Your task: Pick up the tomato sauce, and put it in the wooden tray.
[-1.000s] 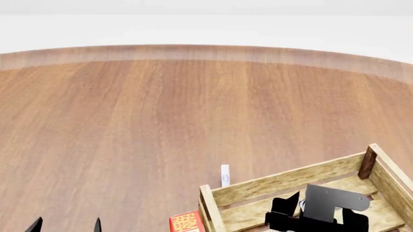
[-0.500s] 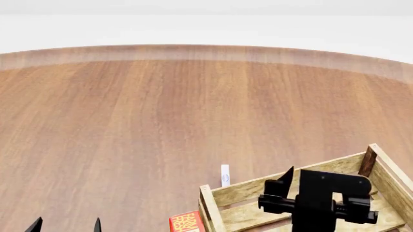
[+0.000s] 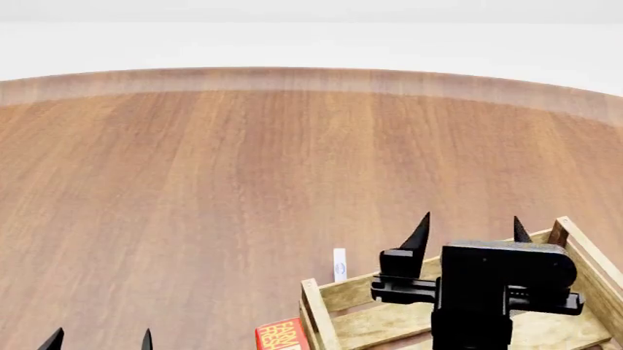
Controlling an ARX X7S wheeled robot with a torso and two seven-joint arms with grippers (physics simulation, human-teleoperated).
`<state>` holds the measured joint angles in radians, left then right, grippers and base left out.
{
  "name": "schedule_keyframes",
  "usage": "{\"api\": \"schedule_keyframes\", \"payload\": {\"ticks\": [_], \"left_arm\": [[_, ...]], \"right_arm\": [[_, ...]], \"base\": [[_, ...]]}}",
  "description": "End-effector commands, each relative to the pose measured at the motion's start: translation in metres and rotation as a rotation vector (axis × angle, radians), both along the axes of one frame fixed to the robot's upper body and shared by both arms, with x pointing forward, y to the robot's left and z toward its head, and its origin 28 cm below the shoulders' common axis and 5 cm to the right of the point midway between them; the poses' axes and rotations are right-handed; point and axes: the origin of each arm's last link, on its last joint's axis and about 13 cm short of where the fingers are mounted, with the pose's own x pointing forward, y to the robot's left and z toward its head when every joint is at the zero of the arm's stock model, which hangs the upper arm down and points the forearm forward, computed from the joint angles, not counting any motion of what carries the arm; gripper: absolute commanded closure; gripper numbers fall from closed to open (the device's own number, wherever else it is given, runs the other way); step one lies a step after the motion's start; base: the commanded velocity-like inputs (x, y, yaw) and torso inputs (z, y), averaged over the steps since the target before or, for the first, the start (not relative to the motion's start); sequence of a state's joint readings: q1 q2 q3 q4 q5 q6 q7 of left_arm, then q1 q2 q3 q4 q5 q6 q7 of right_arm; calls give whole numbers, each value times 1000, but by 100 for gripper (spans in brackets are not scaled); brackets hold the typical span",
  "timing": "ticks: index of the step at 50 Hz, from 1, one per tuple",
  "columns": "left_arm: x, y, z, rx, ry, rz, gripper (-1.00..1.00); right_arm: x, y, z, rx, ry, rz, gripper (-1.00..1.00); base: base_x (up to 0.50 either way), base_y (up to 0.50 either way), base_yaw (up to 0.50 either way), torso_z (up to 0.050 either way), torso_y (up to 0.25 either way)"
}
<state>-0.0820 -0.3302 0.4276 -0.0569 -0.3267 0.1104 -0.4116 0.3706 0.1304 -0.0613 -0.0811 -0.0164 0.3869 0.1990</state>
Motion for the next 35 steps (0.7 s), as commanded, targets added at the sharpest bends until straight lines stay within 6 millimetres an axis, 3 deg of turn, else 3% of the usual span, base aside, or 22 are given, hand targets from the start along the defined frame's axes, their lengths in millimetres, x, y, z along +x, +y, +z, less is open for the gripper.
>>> {"api": "schedule_keyframes", "payload": {"ticks": [1, 18, 26, 35], "left_arm": [[1, 0, -1, 1, 0, -1, -100], [1, 0, -1, 1, 0, 0, -100], [0, 0, 1, -1, 0, 2, -100], [0, 0, 1, -2, 1, 3, -100]], "right_arm": [[-28, 11, 26, -28, -97, 59, -100], [-97, 27, 60, -78, -267, 179, -100], [-131, 29, 61, -95, -323, 206, -100], [-149, 32, 57, -123, -357, 222, -100]], "base": [[0, 0, 0, 0, 0], [0, 0, 0, 0, 0], [0, 0, 0, 0, 0], [0, 0, 0, 0, 0]]}}
